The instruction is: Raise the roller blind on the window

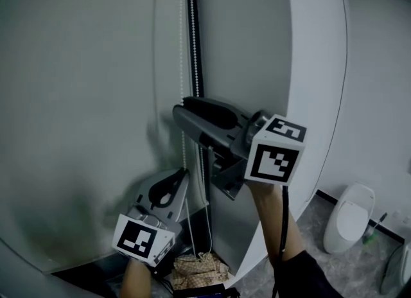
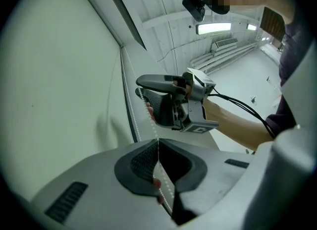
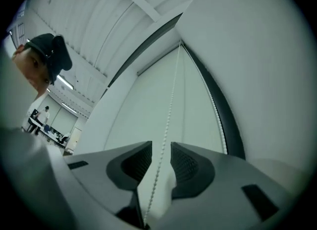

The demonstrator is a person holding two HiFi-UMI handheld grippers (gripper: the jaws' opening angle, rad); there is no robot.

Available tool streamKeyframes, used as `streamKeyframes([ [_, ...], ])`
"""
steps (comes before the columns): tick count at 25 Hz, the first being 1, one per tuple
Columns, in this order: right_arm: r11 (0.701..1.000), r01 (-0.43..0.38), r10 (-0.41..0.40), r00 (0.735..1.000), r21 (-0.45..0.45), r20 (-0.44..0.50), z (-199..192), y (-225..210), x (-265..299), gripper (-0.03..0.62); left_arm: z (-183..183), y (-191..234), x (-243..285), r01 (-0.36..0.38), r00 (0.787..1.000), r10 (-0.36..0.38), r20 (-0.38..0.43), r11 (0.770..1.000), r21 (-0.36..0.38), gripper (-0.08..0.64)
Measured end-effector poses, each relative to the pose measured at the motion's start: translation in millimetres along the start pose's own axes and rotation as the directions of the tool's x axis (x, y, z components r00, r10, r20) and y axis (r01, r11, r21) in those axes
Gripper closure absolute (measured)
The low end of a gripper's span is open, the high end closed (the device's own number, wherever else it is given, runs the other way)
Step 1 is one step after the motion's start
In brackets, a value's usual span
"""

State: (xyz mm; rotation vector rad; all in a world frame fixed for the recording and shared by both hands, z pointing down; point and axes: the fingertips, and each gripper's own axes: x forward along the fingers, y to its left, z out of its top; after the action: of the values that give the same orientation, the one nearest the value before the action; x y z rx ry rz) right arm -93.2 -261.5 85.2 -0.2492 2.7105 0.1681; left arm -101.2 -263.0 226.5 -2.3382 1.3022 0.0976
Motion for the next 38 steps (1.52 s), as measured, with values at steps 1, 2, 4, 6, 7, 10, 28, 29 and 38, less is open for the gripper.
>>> streamKeyframes([
  [1,1.000,0.012,-0.012,1.000,0.003,0.005,1.2,-1.2,0.2,0.489,-0.6,-3.0,-0.7,0.002,1.000,-0.002,0.011,1.000,0.011,0.543],
  [2,1.000,0.024,-0.024,1.000,0.010,0.013,2.3,-2.7,-0.1,0.489,-1.8,-5.9,-1.5,0.003,1.000,-0.004,0.024,1.000,0.021,0.543],
  [4,0.999,0.041,-0.042,0.999,0.021,0.021,2.2,-4.3,-1.9,0.568,-6.7,-11.6,-3.9,0.003,1.000,-0.003,0.019,1.000,0.008,0.543],
  [6,0.998,0.056,-0.056,0.998,0.012,0.012,1.0,-3.9,-3.0,0.577,-7.6,-13.5,-4.7,0.004,1.000,-0.004,0.017,1.000,0.013,0.543],
  [7,0.998,0.063,-0.063,0.998,0.004,0.008,1.2,-3.3,-3.1,0.578,-5.8,-12.4,-4.8,0.006,1.000,-0.006,0.027,0.999,0.032,0.543],
  [10,0.997,0.077,-0.077,0.997,0.006,0.004,1.9,-5.1,-2.9,0.578,-5.2,-8.2,-4.7,0.008,1.000,-0.008,0.019,0.999,0.036,0.543],
  [28,0.975,0.103,-0.142,0.970,-0.196,-0.199,-92.0,19.9,-48.9,0.580,123.9,29.8,12.8,0.160,0.977,-0.139,0.163,0.979,-0.127,0.504],
  [29,0.977,0.100,-0.140,0.968,-0.190,-0.207,-106.8,22.1,-51.4,0.580,115.8,28.6,13.4,0.169,0.977,-0.149,0.154,0.977,-0.132,0.487],
  [38,0.992,0.093,-0.113,0.958,-0.087,-0.262,-195.4,47.9,-70.5,0.580,83.1,29.0,15.0,0.169,0.980,-0.146,0.134,0.969,-0.182,0.469],
])
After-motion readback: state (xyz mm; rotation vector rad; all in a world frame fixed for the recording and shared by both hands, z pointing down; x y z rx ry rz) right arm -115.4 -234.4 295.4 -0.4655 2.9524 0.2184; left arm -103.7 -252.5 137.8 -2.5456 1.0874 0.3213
